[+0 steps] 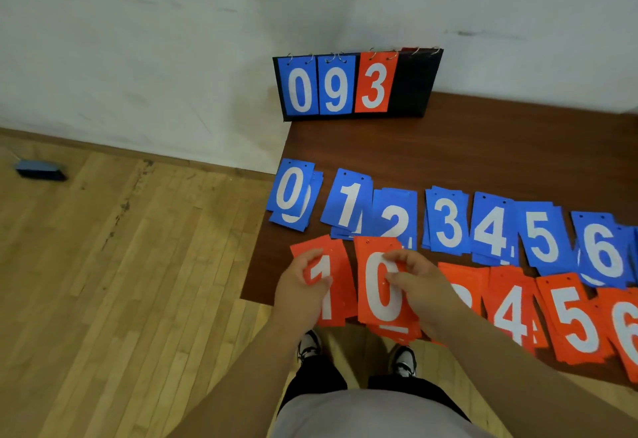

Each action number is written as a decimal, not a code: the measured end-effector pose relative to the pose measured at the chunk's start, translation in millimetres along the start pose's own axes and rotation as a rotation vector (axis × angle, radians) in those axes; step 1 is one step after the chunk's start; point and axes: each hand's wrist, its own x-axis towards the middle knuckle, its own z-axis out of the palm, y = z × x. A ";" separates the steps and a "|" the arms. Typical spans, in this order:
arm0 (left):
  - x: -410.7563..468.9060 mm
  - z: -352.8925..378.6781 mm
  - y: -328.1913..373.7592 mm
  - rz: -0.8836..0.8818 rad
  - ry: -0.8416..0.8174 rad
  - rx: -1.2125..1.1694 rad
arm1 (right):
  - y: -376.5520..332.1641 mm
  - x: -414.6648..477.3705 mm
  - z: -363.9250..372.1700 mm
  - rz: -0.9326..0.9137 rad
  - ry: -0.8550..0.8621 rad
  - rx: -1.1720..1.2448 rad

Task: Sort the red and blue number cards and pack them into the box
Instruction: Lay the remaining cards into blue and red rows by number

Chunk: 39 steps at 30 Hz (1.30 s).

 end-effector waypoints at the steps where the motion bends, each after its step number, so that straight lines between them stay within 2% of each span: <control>1: -2.2 -6.4 5.5 0.015 -0.011 -0.016 | -5.2 -2.5 9.3 0.009 -0.016 0.026; 7: -12.6 -41.3 33.7 0.115 -0.103 -0.161 | -23.5 -11.7 56.5 -0.062 -0.014 -0.039; 13: -11.8 -48.6 48.0 0.126 -0.383 -0.260 | -30.9 -26.9 67.6 -0.073 -0.069 -0.039; 18: -9.0 -24.7 45.0 0.078 -0.544 -0.253 | -18.6 -35.0 49.7 -0.029 0.012 0.010; 20: -10.5 -11.4 42.7 0.079 -0.492 -0.170 | -9.2 -36.8 33.3 -0.031 0.115 -0.028; 23: -11.8 15.3 34.0 0.099 -0.259 0.145 | 8.6 -38.1 -4.1 -0.067 0.304 -0.082; 26: -12.3 49.2 16.7 0.055 -0.176 0.339 | 27.4 -43.0 -45.7 -0.092 0.384 -0.121; 30: -16.1 103.8 3.7 0.046 -0.106 0.564 | 48.6 -47.3 -90.4 -0.089 0.403 -0.140; 35: -24.0 162.7 4.7 0.049 0.035 0.690 | 76.6 -47.7 -143.0 -0.046 0.354 -0.156; 39: -24.5 180.8 4.5 -0.007 0.126 0.737 | 91.6 -45.1 -174.1 -0.022 0.261 -0.174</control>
